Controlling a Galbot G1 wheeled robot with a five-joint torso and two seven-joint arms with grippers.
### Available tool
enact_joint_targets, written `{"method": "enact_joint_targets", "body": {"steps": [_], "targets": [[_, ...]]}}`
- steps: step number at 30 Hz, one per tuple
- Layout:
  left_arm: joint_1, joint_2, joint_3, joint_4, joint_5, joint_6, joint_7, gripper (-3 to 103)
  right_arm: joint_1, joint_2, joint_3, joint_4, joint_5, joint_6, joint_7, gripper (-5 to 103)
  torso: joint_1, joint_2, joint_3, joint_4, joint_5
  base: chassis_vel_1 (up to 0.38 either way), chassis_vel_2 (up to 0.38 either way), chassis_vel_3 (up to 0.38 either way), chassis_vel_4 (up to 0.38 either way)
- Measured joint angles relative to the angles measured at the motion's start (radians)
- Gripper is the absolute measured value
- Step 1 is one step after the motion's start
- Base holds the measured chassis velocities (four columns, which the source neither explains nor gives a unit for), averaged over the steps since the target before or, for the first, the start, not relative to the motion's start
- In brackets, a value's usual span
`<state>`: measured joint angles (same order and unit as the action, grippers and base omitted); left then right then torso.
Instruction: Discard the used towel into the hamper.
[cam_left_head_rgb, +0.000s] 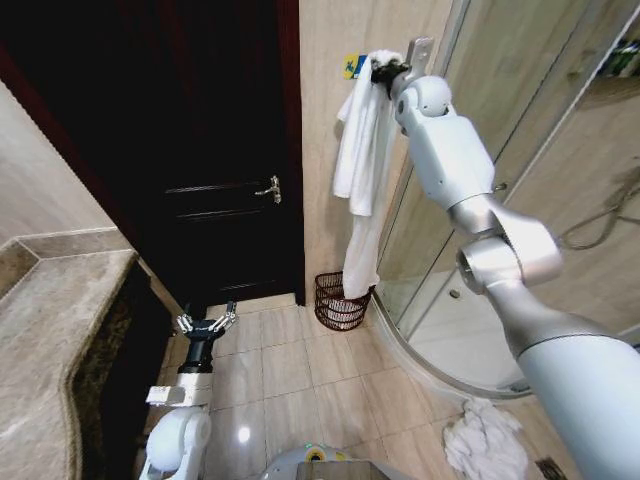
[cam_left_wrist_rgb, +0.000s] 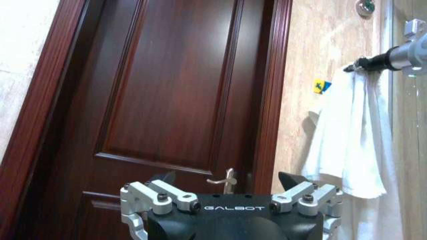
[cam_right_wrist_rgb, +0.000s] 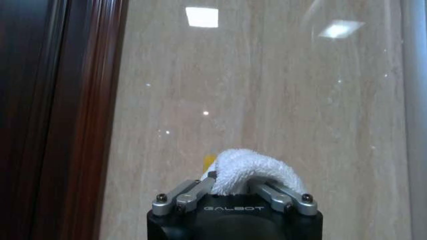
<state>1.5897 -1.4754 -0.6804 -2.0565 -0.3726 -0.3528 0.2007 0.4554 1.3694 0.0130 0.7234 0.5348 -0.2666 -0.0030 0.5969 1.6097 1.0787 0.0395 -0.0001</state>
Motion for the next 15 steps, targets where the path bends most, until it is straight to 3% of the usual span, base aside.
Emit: {"method": "enact_joint_targets", "body": {"steps": [11, 15], "targets": [[-0.018, 0.005, 0.007, 0.010, -0.002, 0.001, 0.004, 100, 0.008, 0.004, 0.008, 0.005, -0.009, -0.016, 0.008, 7, 0.000, 0.000, 0.000, -0.0002, -0.0001, 0.000, 0.000, 0.000, 0.000], [-0.014, 0.013, 0.001, 0.012, -0.010, 0.000, 0.005, 100, -0.051, -0.031, 0.001, 0.037, -0.011, -0.023, 0.011, 7, 0.000, 0.000, 0.000, -0.0002, 0.0005, 0.000, 0.000, 0.000, 0.000]]}}
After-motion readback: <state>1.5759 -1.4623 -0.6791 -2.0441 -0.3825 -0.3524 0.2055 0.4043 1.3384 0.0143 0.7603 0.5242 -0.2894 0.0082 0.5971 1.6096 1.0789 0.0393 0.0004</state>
